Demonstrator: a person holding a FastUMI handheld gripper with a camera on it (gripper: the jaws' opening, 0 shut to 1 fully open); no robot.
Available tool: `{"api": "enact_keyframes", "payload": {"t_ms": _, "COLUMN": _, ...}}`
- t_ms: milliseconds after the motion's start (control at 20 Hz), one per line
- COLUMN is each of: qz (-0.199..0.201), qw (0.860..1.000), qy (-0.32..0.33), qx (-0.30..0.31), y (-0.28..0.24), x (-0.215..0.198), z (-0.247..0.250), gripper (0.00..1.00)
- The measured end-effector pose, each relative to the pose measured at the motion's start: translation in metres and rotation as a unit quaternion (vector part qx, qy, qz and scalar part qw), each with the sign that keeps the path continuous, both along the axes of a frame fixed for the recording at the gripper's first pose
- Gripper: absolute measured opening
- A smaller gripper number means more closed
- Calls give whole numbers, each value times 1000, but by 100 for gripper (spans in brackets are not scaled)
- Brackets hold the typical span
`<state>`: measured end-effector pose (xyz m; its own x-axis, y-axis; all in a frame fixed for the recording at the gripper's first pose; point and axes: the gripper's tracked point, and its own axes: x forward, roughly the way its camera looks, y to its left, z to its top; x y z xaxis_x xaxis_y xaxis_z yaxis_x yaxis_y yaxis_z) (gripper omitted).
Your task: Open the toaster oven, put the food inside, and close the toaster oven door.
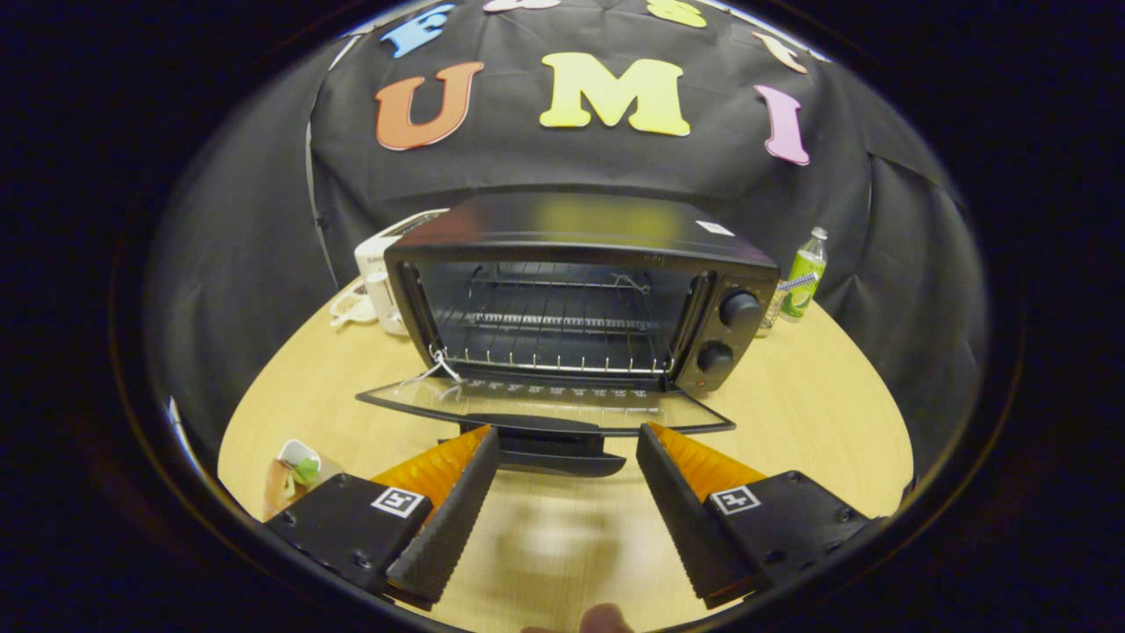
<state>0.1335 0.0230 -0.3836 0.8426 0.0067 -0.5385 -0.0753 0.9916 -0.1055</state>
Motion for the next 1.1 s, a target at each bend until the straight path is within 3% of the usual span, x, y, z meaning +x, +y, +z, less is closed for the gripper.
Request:
{"api": "enact_keyframes", "payload": {"t_ms": 300, "qz": -1, "qw": 998, "qy": 66, "qx": 23, "y": -4, "x": -17, "z": -34, "gripper": 100}}
{"api": "enact_keyframes", "payload": {"t_ms": 500, "qz": 22, "qw": 998, "qy": 43, "qx": 34, "y": -3, "x": -30, "z": 12, "gripper": 100}}
{"api": "enact_keyframes", "payload": {"t_ms": 700, "qz": 95, "qw": 990, "qy": 53, "qx": 86, "y": 12, "x": -55, "z": 67, "gripper": 100}}
{"api": "enact_keyframes", "payload": {"t_ms": 850, "qz": 136, "qw": 975, "qy": 86, "qx": 152, "y": 22, "x": -76, "z": 102, "gripper": 100}}
{"api": "enact_keyframes", "payload": {"t_ms": 1100, "qz": 170, "qw": 925, "qy": 191, "qx": 281, "y": 60, "x": -103, "z": 119, "gripper": 100}}
